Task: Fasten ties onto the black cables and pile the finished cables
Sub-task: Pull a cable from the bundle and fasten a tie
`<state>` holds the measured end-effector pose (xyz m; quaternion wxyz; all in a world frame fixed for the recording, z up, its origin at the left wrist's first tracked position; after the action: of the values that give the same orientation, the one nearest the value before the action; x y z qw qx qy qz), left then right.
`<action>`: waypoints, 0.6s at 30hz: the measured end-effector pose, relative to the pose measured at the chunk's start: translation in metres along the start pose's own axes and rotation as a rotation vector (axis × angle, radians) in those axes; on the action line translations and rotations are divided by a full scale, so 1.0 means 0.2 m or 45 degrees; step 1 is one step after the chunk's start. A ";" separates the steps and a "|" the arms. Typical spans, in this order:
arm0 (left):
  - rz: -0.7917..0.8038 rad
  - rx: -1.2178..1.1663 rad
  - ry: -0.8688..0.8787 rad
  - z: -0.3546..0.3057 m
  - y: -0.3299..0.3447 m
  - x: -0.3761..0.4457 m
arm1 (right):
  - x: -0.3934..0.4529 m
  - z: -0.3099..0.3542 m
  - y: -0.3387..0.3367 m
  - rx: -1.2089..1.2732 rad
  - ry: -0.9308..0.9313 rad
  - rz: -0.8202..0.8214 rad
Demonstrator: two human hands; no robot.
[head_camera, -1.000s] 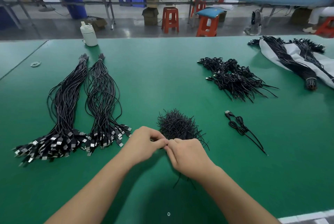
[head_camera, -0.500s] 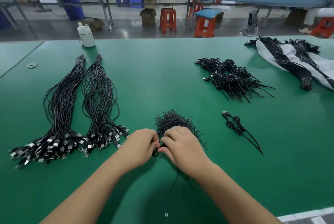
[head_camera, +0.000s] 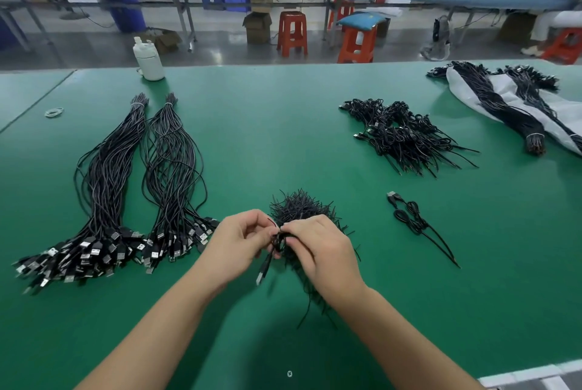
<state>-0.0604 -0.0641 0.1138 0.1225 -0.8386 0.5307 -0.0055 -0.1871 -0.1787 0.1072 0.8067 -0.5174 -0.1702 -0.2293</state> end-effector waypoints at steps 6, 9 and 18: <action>-0.095 0.339 0.181 -0.04 0.02 0.00 | 0.03 0.00 0.04 0.662 0.573 0.150; -0.182 0.623 0.283 -0.06 0.03 -0.01 | 0.03 -0.01 0.07 1.130 0.828 0.164; -0.270 0.867 0.405 -0.07 0.06 -0.03 | 0.04 0.01 0.09 1.607 0.726 0.159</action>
<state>-0.0766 -0.0660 0.1254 0.3089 -0.7887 0.4214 -0.3239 -0.1702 -0.1715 0.0992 0.9782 0.1222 -0.0222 -0.1665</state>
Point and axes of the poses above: each hand's wrist, its own x-axis towards the middle knuckle, its own y-axis out of the palm, z = x × y, the point moved 3 cm from there along x, towards the middle knuckle, and after that the axes turned 13 degrees about z, right-handed, at the moved point
